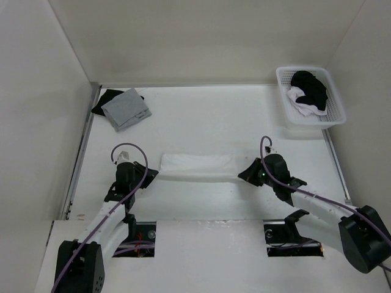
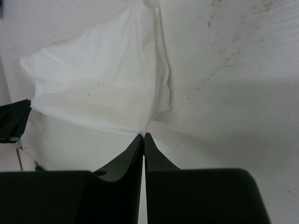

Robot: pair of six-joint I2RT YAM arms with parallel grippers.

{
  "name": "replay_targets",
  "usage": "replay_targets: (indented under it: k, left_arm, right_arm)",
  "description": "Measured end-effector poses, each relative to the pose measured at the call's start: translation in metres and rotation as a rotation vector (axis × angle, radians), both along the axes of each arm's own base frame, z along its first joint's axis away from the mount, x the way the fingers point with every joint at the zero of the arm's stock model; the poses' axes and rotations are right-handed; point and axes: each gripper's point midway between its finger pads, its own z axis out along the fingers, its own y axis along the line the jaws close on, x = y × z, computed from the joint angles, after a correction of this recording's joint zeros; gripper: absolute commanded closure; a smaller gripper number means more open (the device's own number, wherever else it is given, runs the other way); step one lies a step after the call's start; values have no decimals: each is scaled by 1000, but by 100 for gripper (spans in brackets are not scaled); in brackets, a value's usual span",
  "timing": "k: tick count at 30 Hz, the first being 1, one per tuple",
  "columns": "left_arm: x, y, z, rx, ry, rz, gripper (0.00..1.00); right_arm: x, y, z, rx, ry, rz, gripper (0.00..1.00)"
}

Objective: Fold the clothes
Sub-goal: Fold the tank top

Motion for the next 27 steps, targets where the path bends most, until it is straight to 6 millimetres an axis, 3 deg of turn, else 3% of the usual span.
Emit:
replay_targets:
  k: [6,11,14,21,24,27]
  left_arm:
    - [-4,4,-5,2,-7,9,77]
    - [0,4,17,-14,-93,9,77]
    - [3,-2,30,-20,-120,-9,77]
    - [16,-45,55,-28,-150,-134,77]
    - [17,-55,55,-28,-155,-158,77]
    - [18,-56,56,-25,-163,-156,77]
  right_arm:
    - [-12,-3,-7,3,34,-24,59]
    - [-11,-3,10,14,-28,-26,44]
    - [-4,-4,8,-15,-29,-25,42]
    - [27,-3,-22,-61,59,-37,43]
    - [44,7,-23,-27,49,-25,54]
    - [53,17,-28,24,59,-13,80]
